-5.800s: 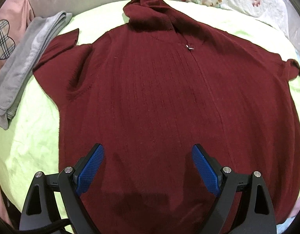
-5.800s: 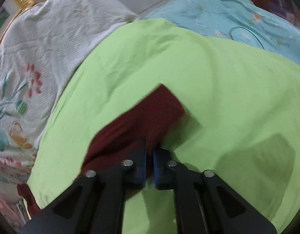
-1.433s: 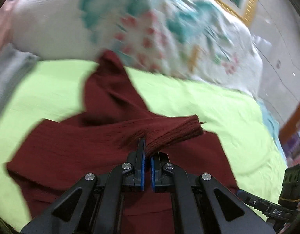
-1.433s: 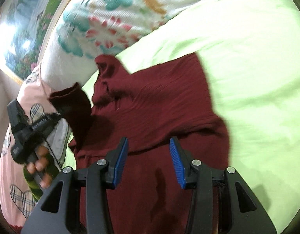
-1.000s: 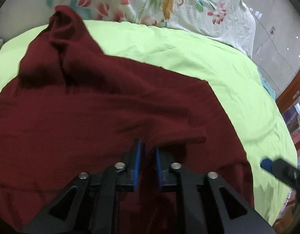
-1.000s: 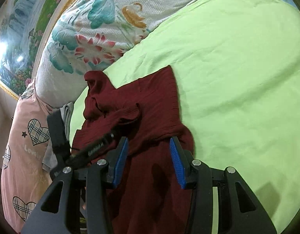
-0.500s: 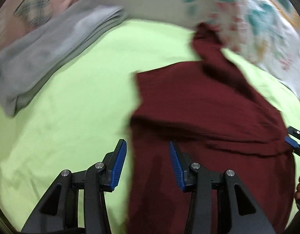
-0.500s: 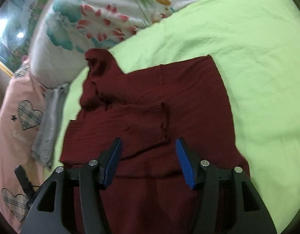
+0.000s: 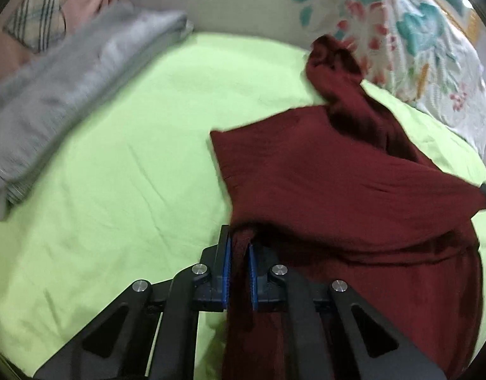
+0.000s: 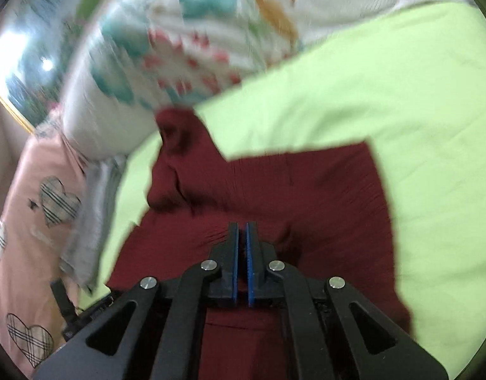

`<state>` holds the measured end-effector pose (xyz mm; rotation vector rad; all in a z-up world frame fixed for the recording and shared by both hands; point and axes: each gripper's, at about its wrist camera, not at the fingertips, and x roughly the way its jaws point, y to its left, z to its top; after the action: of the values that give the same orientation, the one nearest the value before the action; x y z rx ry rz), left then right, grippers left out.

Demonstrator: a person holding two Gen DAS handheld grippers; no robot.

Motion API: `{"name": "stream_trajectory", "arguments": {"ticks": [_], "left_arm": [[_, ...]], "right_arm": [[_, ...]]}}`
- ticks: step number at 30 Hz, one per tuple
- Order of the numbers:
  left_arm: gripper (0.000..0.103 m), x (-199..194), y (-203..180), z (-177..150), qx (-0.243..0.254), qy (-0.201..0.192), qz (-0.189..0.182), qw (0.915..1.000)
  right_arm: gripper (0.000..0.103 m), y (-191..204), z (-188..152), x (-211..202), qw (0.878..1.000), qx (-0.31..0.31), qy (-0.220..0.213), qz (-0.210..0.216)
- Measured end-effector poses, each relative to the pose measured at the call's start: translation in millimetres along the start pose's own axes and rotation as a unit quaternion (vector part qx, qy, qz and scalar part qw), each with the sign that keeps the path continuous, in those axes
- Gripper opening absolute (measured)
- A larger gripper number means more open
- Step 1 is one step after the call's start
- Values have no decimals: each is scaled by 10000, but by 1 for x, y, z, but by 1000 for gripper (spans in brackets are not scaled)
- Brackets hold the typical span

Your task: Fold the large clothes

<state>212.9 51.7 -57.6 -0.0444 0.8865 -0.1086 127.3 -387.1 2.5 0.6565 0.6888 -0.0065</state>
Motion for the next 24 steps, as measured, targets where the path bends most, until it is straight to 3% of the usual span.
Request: {"name": "stream_trajectory", "arguments": {"ticks": [2,5,8,12,14,16,17,19,21,24], "left_arm": [[8,-4,-6,-8,179,-13,39,9998],[7,10,-14,-18,269,194,328,9989],[7,7,-8,-23,159,194,257,9994],[14,-4,1,-27,290,385,5,9988],[14,-18,14,-27,178,411,-348,9984],[23,-28,26,-21,-19,392,-649,9971],[32,-31,30,-16,-119,358,-743,9965],[36,-30,36,-1,-332,297,-874,9952],[36,-18,33,12,-440,374,-968,9936],[34,8,17,25,-407,553,-1092,9916]], "right_arm": [[4,-15,-1,-3,9995,-10,45,-327],[4,-38,-11,14,9978,198,402,-492],[4,-40,-25,25,9960,42,578,-677],[9,-47,-24,19,9950,195,553,-814],[11,-44,-21,9,9937,209,379,-1038],[11,-41,-18,-3,9934,144,156,-1123],[11,-34,-17,-11,9937,64,-2,-1117],[12,-23,-19,-13,9958,-76,-46,-908],[13,-7,-21,4,9983,-237,304,-434],[14,12,-29,32,9952,-615,718,-260]]}}
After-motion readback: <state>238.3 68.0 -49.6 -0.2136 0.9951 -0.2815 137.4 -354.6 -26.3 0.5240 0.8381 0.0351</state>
